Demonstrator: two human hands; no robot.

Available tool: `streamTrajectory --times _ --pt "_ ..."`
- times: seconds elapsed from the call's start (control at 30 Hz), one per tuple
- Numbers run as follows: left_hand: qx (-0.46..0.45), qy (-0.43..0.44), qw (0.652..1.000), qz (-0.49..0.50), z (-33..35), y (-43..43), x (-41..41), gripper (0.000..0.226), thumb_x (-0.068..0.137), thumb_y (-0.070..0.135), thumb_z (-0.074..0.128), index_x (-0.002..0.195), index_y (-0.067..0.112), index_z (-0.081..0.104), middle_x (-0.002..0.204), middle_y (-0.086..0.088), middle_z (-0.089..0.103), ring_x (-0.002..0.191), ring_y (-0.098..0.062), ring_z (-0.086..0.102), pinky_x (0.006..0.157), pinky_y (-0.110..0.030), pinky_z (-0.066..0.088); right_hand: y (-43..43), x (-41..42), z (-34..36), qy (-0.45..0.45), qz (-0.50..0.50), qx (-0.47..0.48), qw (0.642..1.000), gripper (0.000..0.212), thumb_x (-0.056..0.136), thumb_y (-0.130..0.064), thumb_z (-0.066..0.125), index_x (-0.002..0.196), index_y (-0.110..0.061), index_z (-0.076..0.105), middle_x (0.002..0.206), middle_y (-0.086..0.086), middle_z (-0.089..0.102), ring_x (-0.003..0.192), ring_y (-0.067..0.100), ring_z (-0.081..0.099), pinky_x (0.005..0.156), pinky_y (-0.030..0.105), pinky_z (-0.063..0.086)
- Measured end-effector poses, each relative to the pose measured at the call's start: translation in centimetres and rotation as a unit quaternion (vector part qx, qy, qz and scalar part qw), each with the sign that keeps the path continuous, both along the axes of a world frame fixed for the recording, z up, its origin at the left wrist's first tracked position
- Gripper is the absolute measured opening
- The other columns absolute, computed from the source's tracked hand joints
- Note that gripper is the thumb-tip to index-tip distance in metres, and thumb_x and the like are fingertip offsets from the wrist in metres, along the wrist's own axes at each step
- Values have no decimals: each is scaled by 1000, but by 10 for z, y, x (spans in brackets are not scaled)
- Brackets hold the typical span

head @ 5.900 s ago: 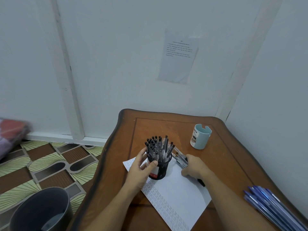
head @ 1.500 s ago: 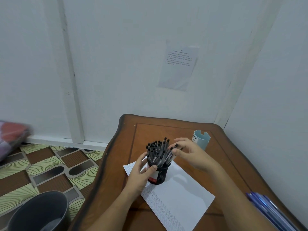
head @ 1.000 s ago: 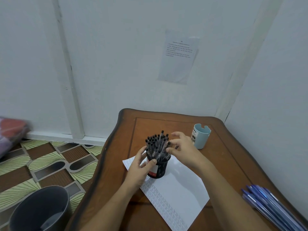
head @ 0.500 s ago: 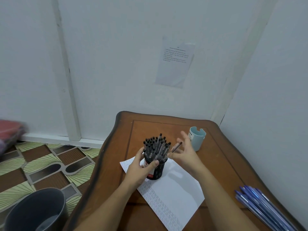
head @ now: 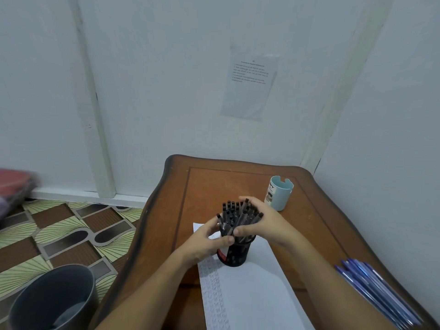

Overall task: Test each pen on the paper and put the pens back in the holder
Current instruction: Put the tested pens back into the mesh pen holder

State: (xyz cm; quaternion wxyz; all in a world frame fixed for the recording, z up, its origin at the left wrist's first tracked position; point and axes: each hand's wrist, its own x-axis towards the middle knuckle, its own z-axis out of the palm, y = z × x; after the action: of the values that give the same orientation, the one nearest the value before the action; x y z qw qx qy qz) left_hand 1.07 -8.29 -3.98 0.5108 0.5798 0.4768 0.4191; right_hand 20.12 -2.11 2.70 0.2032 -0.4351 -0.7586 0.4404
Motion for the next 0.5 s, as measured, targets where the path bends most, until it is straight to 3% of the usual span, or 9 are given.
streamTrajectory --times 0.07,0.13,0.23,0.37,0.5 --pt "-6 -19 1000 -4 0 0 1 57 76 43 73 128 38 50 120 18 60 110 1 58 79 -22 52 0 1 11 -37 8 31 999 74 64 -28 92 126 -38 54 118 -13 64 109 11 63 94 36 56" --pt "-7 -42 999 2 -3 0 1 61 76 37 76 131 36 49 123 12 60 113 -2 58 87 -27 53 1 2 23 -77 45 34 995 70 69 -22 90 126 -37 54 116 -12 61 104 14 63 84 31 58" --pt "11 -55 997 47 -10 -3 4 65 75 39 80 133 38 50 127 17 58 122 -9 53 103 -37 46 5 3 41 -96 80 -19 992 84 73 -22 87 139 -44 41 126 -8 46 98 19 65 70 33 60" --pt "44 -91 986 131 -20 -7 18 53 83 22 76 131 32 56 125 18 62 123 -9 54 99 -38 49 10 -1 58 -149 102 -52 982 99 76 -22 86 146 -56 24 129 0 38 106 22 63 75 39 62" --pt "61 -115 981 145 -26 -12 27 63 85 24 71 142 30 45 134 14 57 128 -7 49 103 -37 46 9 -14 61 -213 114 -36 970 98 76 -29 86 146 -58 24 145 -1 37 121 29 55 70 36 63"
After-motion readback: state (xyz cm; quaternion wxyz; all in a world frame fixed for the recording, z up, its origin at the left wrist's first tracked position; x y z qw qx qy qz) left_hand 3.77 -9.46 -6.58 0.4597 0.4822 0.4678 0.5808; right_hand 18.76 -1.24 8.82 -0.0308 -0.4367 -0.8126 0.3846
